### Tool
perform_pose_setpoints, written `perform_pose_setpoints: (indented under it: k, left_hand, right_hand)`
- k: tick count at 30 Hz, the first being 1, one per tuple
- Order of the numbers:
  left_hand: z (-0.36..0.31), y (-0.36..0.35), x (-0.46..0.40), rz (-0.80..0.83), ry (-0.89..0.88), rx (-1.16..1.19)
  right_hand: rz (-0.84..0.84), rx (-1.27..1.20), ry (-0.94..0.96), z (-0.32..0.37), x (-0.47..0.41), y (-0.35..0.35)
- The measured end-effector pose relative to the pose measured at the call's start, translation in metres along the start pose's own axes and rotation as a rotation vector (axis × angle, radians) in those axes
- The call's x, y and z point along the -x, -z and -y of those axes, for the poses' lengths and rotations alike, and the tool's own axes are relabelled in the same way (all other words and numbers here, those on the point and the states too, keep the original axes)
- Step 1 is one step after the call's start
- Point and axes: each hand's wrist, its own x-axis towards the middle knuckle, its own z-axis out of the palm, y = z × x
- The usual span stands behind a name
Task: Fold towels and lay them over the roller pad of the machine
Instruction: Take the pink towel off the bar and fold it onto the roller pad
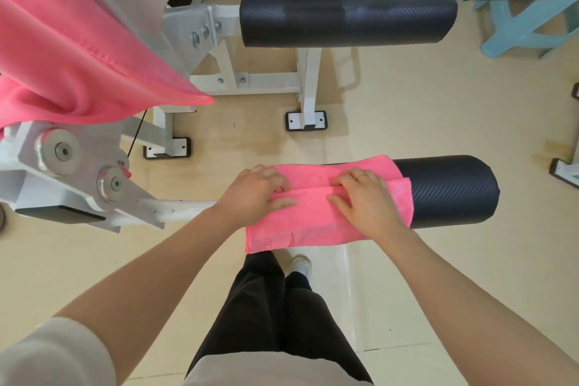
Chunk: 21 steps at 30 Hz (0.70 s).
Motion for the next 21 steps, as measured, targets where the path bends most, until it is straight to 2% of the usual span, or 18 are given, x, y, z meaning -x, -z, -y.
perform_pose_setpoints:
  k: [6, 9, 12, 15, 18, 20, 21]
  left_hand:
    - [-0.008, 0.002, -0.005, 0.088, 0.119, -0.235]
    - [-0.008, 0.01, -0.002, 0.175, 0.143, -0.196]
    - [-0.001, 0.015, 0.01, 0.222, 0.165, 0.004]
    - [0.005, 0.015, 0.024, 0.138, 0.219, 0.217]
    - [0.008, 0.017, 0.034, 0.08, 0.331, 0.502]
    - [0.006, 0.025, 0.042, 0.097, 0.357, 0.85]
    - [0.005, 0.029, 0.046, 0.129, 0.328, 1.014]
  right_hand:
    - [0.008, 0.112, -0.124, -0.053, 0.023, 0.02]
    - [0.073, 0.063, -0.161, -0.063, 0.021, 0.028]
    - [0.092, 0.024, -0.219, -0.065, 0.019, 0.032]
    - [0.054, -0.104, -0.234, -0.072, 0.024, 0.032]
    - [0.033, -0.517, -0.303, -0.077, 0.037, 0.038]
    - [0.102, -0.867, -0.367, -0.08, 0.044, 0.049]
    - [0.156, -0.967, -0.374, -0.083, 0.045, 0.055]
